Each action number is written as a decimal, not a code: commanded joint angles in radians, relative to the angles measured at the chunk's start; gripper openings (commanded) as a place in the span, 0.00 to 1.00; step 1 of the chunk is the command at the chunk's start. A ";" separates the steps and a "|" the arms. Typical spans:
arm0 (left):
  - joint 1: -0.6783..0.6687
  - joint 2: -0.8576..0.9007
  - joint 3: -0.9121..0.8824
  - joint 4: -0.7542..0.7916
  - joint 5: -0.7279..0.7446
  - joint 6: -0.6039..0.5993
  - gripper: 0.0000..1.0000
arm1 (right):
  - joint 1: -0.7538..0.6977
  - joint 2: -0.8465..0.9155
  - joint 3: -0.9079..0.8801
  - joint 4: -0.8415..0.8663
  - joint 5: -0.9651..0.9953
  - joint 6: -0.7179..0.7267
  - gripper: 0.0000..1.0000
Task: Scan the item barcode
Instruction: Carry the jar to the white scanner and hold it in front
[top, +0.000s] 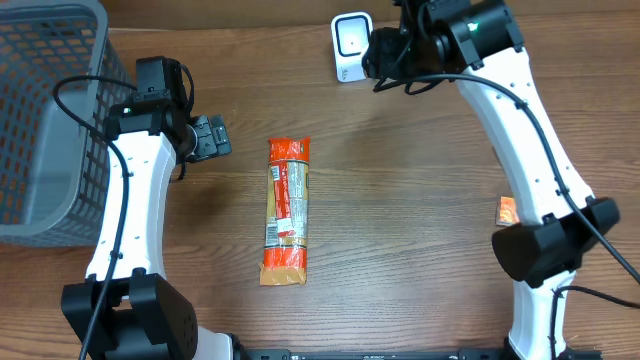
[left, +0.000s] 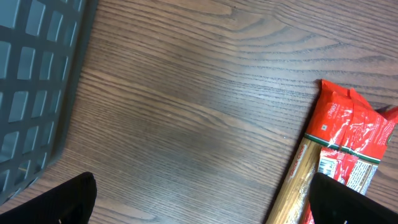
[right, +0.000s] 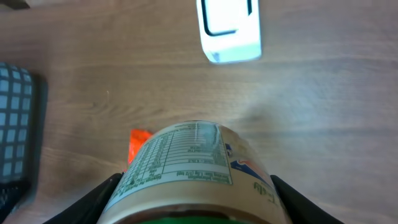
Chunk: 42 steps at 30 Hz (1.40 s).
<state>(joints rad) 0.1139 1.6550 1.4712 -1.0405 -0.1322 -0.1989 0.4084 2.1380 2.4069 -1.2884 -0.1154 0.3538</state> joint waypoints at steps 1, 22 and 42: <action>0.004 0.001 -0.006 0.001 -0.005 0.009 1.00 | 0.005 0.082 0.021 0.073 0.023 -0.021 0.26; 0.005 0.001 -0.006 0.001 -0.005 0.009 1.00 | 0.006 0.394 0.021 0.726 0.224 -0.075 0.24; 0.005 0.001 -0.006 0.001 -0.006 0.009 1.00 | 0.004 0.491 0.011 1.118 0.285 -0.075 0.25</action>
<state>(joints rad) 0.1139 1.6550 1.4712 -1.0405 -0.1322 -0.1989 0.4129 2.6404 2.4062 -0.2085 0.1459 0.2867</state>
